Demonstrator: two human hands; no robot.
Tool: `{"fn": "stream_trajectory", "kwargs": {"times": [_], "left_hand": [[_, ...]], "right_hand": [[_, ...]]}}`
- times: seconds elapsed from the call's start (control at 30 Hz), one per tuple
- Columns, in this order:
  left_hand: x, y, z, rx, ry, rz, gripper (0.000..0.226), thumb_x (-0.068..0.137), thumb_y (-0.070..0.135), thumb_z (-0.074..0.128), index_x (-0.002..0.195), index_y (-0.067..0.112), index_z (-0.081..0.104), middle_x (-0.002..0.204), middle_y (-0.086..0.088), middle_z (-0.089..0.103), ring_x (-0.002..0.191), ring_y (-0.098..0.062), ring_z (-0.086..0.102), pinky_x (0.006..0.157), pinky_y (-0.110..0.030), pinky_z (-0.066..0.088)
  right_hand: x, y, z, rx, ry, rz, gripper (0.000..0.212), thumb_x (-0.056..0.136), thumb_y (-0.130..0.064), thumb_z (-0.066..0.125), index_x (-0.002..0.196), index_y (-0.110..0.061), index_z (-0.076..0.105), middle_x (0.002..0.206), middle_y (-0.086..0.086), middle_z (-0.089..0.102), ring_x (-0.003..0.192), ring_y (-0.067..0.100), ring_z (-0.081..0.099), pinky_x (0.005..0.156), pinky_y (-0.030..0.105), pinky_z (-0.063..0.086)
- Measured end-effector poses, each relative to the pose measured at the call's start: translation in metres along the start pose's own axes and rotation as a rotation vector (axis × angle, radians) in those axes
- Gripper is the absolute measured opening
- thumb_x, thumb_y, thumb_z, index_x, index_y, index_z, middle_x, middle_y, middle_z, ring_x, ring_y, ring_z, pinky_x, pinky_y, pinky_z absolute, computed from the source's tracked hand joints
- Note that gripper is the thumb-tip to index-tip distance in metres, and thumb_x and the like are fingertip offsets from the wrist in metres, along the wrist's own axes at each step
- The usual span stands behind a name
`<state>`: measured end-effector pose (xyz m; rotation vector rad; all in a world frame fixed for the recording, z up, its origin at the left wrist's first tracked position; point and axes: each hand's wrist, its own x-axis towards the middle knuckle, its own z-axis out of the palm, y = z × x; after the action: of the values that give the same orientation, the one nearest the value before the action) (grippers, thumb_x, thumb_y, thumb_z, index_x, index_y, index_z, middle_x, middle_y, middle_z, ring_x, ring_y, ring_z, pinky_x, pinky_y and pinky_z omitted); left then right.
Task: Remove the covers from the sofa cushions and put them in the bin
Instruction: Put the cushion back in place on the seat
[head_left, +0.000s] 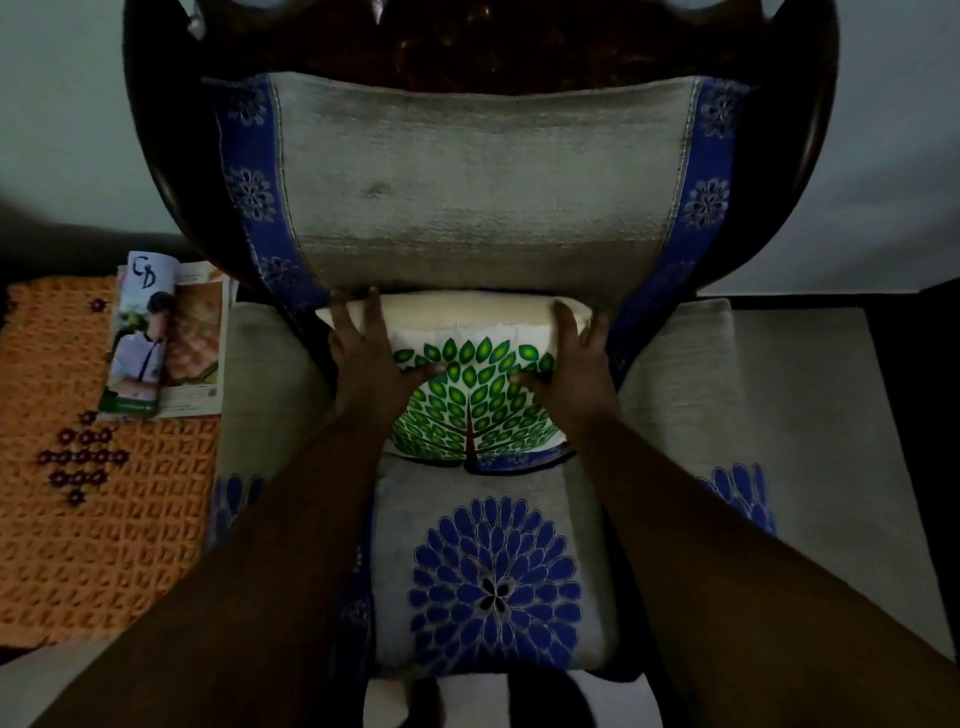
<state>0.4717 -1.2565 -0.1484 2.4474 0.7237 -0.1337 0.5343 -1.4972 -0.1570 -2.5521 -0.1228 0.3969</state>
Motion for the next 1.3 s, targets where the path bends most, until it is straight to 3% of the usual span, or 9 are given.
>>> {"fn": "stream_trajectory", "kwargs": {"times": [0.17, 0.3, 0.4, 0.53, 0.67, 0.9, 1.03, 1.17, 1.3], "left_hand": [[-0.006, 0.002, -0.01, -0.069, -0.023, -0.005, 0.137, 0.059, 0.07, 0.082, 0.16, 0.032, -0.002, 0.165, -0.009, -0.017, 0.152, -0.041, -0.001, 0.118, -0.058, 0.022], [-0.045, 0.012, -0.062, -0.352, -0.071, -0.138, 0.122, 0.069, 0.073, 0.072, 0.16, 0.033, 0.002, 0.167, -0.004, -0.014, 0.154, -0.028, 0.006, 0.12, -0.043, 0.024], [-0.09, 0.023, -0.117, -0.612, -0.11, -0.171, 0.117, 0.066, 0.087, 0.061, 0.159, 0.033, 0.014, 0.167, 0.002, 0.017, 0.15, -0.019, 0.026, 0.121, -0.047, 0.028], [-0.192, 0.048, -0.199, -0.767, -0.085, -0.158, 0.072, 0.094, 0.064, 0.049, 0.155, 0.03, 0.029, 0.157, 0.004, 0.037, 0.138, -0.02, 0.043, 0.113, -0.043, 0.038], [-0.282, 0.032, -0.25, -0.834, -0.066, -0.198, 0.104, 0.059, 0.098, 0.054, 0.147, 0.046, 0.037, 0.157, 0.006, 0.039, 0.137, -0.022, 0.044, 0.11, -0.057, 0.04], [-0.467, -0.011, -0.324, -0.976, 0.24, -0.157, 0.075, 0.081, 0.074, 0.048, 0.145, 0.037, 0.041, 0.148, 0.011, 0.044, 0.12, -0.009, 0.051, 0.092, -0.037, 0.045], [-0.567, -0.055, -0.358, -0.996, 0.435, -0.235, 0.099, 0.072, 0.085, 0.05, 0.156, 0.037, 0.026, 0.159, 0.008, 0.034, 0.13, -0.016, 0.046, 0.103, -0.049, 0.045], [-0.659, -0.108, -0.402, -1.049, 0.661, -0.314, 0.103, 0.071, 0.088, 0.055, 0.154, 0.033, 0.031, 0.157, 0.007, 0.036, 0.132, -0.018, 0.048, 0.099, -0.046, 0.05], [-0.765, -0.177, -0.448, -0.973, 0.901, -0.331, 0.054, 0.095, 0.061, 0.05, 0.141, 0.031, 0.047, 0.122, 0.01, 0.062, 0.11, -0.015, 0.059, 0.098, -0.04, 0.049]], "right_hand": [[0.003, -0.002, -0.006, 0.004, -0.02, 0.026, 0.114, 0.07, -0.05, 0.087, 0.157, -0.037, 0.015, 0.165, 0.01, -0.002, 0.148, 0.043, 0.02, 0.113, 0.056, 0.036], [-0.041, -0.019, -0.044, 0.289, 0.001, 0.05, 0.103, 0.078, -0.063, 0.075, 0.157, -0.024, 0.023, 0.161, 0.013, 0.022, 0.146, 0.034, 0.029, 0.116, 0.046, 0.036], [-0.087, -0.039, -0.075, 0.54, -0.03, 0.104, 0.096, 0.077, -0.078, 0.066, 0.153, -0.028, 0.033, 0.155, 0.005, 0.041, 0.141, 0.023, 0.042, 0.113, 0.05, 0.042], [-0.182, -0.109, -0.135, 0.766, 0.001, 0.11, 0.096, 0.079, -0.078, 0.062, 0.156, -0.034, 0.026, 0.163, 0.002, 0.031, 0.147, 0.021, 0.034, 0.117, 0.048, 0.036], [-0.266, -0.158, -0.172, 0.826, -0.02, 0.006, 0.073, 0.096, -0.059, 0.054, 0.157, -0.035, 0.025, 0.163, 0.003, 0.029, 0.146, 0.021, 0.033, 0.116, 0.042, 0.035], [-0.39, -0.224, -0.17, 0.82, -0.249, -0.204, 0.063, 0.1, -0.054, 0.05, 0.155, -0.03, 0.033, 0.159, 0.0, 0.037, 0.139, 0.018, 0.04, 0.099, 0.03, 0.038], [-0.469, -0.278, -0.156, 0.752, -0.38, -0.381, 0.073, 0.092, -0.067, 0.052, 0.152, -0.027, 0.04, 0.155, -0.002, 0.044, 0.138, 0.016, 0.044, 0.113, 0.033, 0.037], [-0.548, -0.344, -0.128, 0.73, -0.525, -0.548, 0.06, 0.1, -0.054, 0.05, 0.15, -0.023, 0.043, 0.144, -0.006, 0.047, 0.128, 0.012, 0.047, 0.086, 0.01, 0.039], [-0.659, -0.422, -0.082, 0.673, -0.74, -0.66, 0.088, 0.077, -0.085, 0.05, 0.148, -0.034, 0.043, 0.143, -0.009, 0.047, 0.128, 0.013, 0.044, 0.108, 0.036, 0.038]]}}
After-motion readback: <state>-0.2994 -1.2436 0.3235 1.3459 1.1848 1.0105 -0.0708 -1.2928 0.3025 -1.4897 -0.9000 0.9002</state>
